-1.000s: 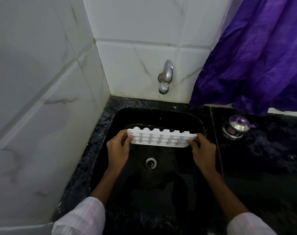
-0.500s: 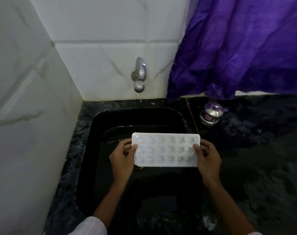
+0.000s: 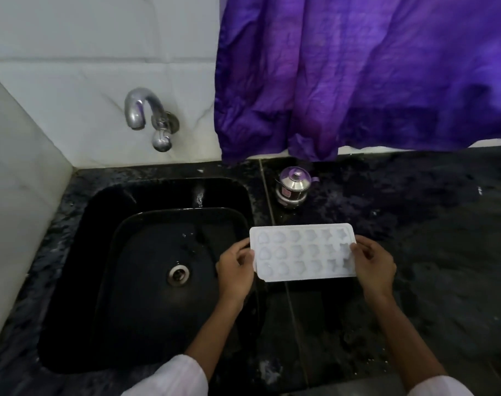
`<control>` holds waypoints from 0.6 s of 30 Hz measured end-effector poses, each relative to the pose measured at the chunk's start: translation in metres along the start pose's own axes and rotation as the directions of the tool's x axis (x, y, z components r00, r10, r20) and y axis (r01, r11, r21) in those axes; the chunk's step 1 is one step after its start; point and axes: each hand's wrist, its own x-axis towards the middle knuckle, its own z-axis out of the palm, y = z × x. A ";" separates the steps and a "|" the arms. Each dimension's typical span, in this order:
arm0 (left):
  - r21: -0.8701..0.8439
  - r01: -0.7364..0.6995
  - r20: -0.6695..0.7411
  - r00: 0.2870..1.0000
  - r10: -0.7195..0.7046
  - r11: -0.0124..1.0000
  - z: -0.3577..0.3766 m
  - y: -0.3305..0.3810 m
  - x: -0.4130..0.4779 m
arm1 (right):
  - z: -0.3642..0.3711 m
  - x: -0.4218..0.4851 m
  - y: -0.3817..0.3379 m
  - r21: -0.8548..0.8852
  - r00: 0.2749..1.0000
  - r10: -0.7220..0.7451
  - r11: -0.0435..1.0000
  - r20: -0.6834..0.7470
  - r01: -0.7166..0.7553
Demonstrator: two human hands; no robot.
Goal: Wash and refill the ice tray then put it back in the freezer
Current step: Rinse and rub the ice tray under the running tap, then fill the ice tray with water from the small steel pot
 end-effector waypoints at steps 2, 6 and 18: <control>0.024 0.011 -0.005 1.000 -0.011 1.000 0.021 0.000 -0.002 | -0.008 0.015 0.011 -0.023 1.000 -0.002 1.000 0.018 0.002; 0.055 0.049 -0.043 0.998 -0.047 0.997 0.055 0.001 -0.003 | -0.020 0.042 0.030 -0.065 0.998 -0.002 0.998 0.064 0.006; 0.186 0.116 -0.149 0.985 -0.089 0.976 0.092 -0.004 -0.004 | -0.030 0.076 0.051 -0.091 0.984 -0.056 0.993 0.168 0.072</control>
